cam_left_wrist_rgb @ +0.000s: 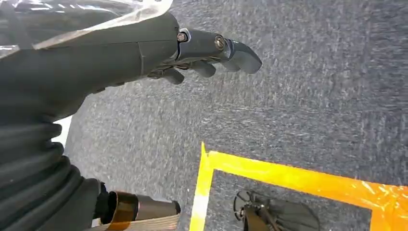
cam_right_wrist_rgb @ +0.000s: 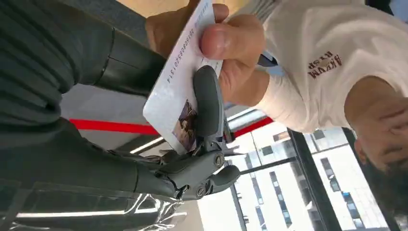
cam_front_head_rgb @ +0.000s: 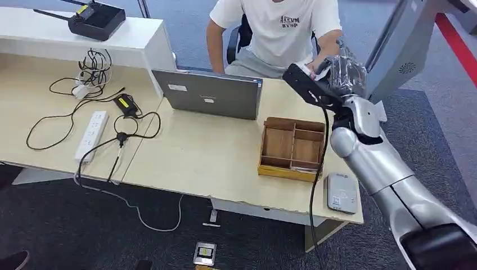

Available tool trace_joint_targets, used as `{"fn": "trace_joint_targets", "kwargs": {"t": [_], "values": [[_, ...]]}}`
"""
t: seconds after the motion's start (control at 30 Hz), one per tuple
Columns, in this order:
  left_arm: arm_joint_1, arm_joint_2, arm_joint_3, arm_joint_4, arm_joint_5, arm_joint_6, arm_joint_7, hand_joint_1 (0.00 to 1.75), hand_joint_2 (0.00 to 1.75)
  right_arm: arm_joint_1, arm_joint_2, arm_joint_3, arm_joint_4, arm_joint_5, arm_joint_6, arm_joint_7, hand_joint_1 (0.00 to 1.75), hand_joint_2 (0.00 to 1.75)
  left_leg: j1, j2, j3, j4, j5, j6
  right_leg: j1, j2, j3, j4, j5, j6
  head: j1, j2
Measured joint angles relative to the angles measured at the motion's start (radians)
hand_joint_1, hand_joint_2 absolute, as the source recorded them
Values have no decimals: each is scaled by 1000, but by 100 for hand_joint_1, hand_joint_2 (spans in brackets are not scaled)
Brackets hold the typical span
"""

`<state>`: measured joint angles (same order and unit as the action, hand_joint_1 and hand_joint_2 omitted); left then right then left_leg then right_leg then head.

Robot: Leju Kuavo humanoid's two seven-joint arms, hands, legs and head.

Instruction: Pass the card to the sensor for recognition and then transmit it.

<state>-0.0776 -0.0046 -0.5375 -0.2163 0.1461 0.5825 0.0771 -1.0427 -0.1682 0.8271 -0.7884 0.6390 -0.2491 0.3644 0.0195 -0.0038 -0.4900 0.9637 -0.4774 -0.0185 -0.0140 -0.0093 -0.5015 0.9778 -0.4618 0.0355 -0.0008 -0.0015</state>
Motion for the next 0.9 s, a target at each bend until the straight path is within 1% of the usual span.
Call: {"fn": "trace_joint_targets", "kwargs": {"t": [0.1,0.13,0.17,0.23,0.27,0.5,0.63,0.7,0.8,0.83,0.9], "values": [[-2,2,-17,0,-3,-2,12,0,175,-19,18,24,71,5,13,22,173,175,0,0,-1,0,0,0,0,0,0,0,0,0,0,0],[-2,2,-21,0,-3,-2,13,0,175,-23,21,29,92,5,16,23,89,175,0,0,-1,1,0,0,0,0,0,0,0,0,0,0],[-2,3,-24,0,-3,-2,13,0,175,-28,23,33,108,5,17,24,0,175,0,0,-1,1,0,0,0,0,-1,0,0,0,0,0],[-2,4,-32,0,-3,-6,15,0,175,-34,27,41,135,5,19,24,0,175,0,0,-1,1,0,0,0,0,-1,0,0,0,0,0],[-2,4,-35,0,-4,-6,16,0,175,-37,29,46,146,7,21,24,0,0,0,0,-1,1,0,0,0,0,-1,0,0,0,0,0],[-2,5,-59,0,-14,-11,16,0,175,-46,38,76,201,-3,28,26,0,0,0,0,-2,2,0,0,0,0,-2,0,0,0,0,0],[-4,5,-68,0,-11,-11,17,0,175,-45,33,81,207,-42,4,13,0,0,0,0,-2,2,0,0,0,0,-2,0,0,0,0,0],[-4,5,-70,0,0,-11,17,0,175,-42,27,79,201,-88,-39,-23,0,0,0,0,-2,2,0,0,0,0,-2,0,0,0,0,0],[-2,5,-72,0,20,-4,11,0,175,-25,16,71,169,-169,-81,-73,0,0,0,0,-2,2,0,0,0,0,-2,0,0,0,0,0],[1,5,-72,0,28,0,11,0,175,-12,11,66,147,-206,-89,-86,0,0,0,0,-2,2,0,0,0,0,-2,0,0,0,0,0],[5,5,-72,0,46,5,13,0,175,40,-8,47,64,-305,-101,-106,0,0,0,0,-2,2,0,0,0,0,-2,0,0,0,0,0]]}}
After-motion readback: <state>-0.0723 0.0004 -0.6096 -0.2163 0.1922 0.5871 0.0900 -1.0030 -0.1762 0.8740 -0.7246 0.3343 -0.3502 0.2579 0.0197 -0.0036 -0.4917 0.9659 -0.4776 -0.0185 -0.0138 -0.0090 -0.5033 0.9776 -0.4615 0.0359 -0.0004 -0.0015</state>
